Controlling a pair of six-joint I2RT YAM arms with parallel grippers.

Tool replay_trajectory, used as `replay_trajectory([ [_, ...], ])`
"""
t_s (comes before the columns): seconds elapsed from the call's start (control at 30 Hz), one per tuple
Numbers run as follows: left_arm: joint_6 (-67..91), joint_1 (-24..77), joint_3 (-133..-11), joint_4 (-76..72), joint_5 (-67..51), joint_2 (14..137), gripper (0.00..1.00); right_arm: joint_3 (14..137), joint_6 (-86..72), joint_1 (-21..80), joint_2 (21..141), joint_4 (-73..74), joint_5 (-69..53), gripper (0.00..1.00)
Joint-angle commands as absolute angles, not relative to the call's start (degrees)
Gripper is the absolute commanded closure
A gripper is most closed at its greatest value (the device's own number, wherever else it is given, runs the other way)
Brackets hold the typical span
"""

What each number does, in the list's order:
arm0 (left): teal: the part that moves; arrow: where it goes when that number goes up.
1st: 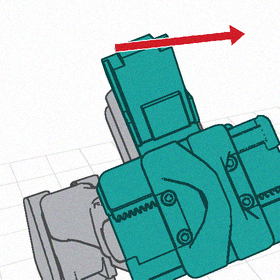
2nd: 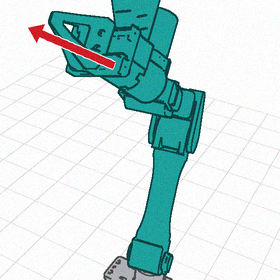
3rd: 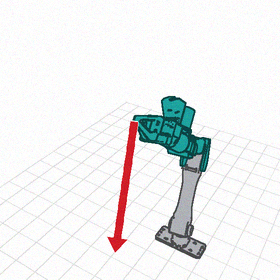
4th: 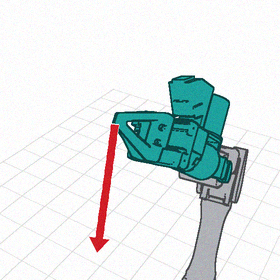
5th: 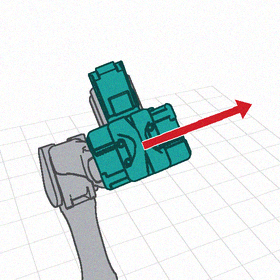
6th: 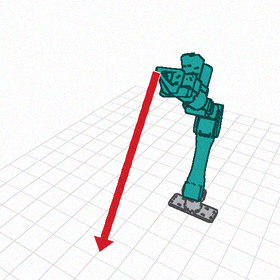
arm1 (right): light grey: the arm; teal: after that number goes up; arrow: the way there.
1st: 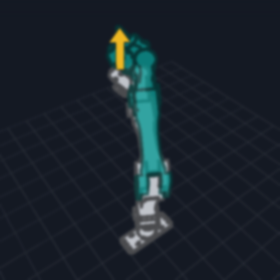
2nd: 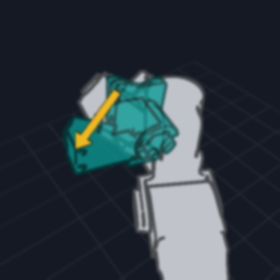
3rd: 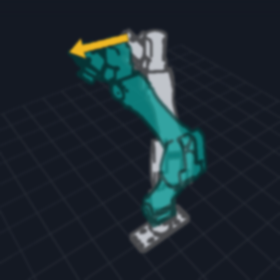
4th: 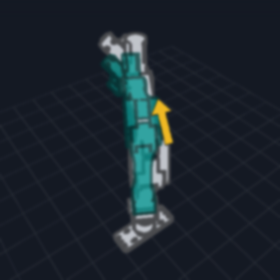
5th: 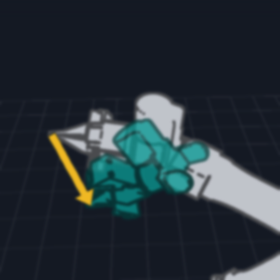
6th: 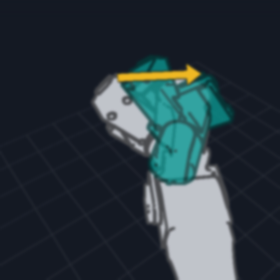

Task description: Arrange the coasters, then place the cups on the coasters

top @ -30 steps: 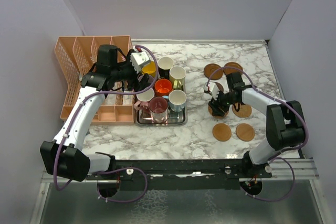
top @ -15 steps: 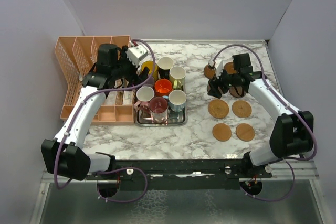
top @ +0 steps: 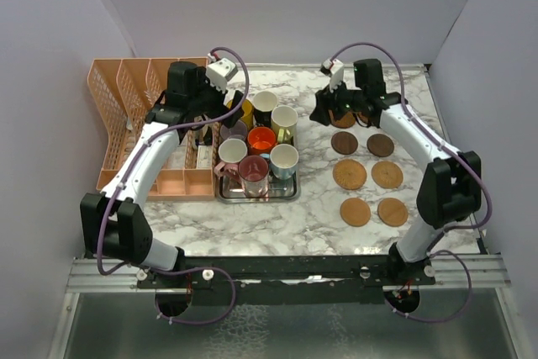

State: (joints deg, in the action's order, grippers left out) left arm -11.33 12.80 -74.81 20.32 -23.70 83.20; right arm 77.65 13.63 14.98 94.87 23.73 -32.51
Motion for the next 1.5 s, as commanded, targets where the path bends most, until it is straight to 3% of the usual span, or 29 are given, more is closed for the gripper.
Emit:
replay_trajectory([
  [0.0,-9.8,12.7,-72.4,16.0,-25.7,79.6,0.01,85.9,9.2,18.6,101.9,22.6,-26.8,0.43],
  [0.5,-10.8,12.8,-71.0,16.4,-24.7,76.5,0.01,110.3,8.8,25.4,121.3,36.0,-15.9,0.54],
  [0.83,-12.6,12.8,-70.3,17.1,-23.7,75.3,0.01,109.5,9.8,25.6,123.0,38.1,-14.6,0.58],
  [1.33,-13.2,12.8,-70.1,17.2,-24.1,75.8,0.01,114.6,8.4,26.3,127.8,40.1,-14.5,0.76],
  [1.47,-13.4,12.8,-70.2,17.2,-24.0,75.7,0.01,114.7,8.4,26.3,127.3,40.3,-14.1,0.86],
])
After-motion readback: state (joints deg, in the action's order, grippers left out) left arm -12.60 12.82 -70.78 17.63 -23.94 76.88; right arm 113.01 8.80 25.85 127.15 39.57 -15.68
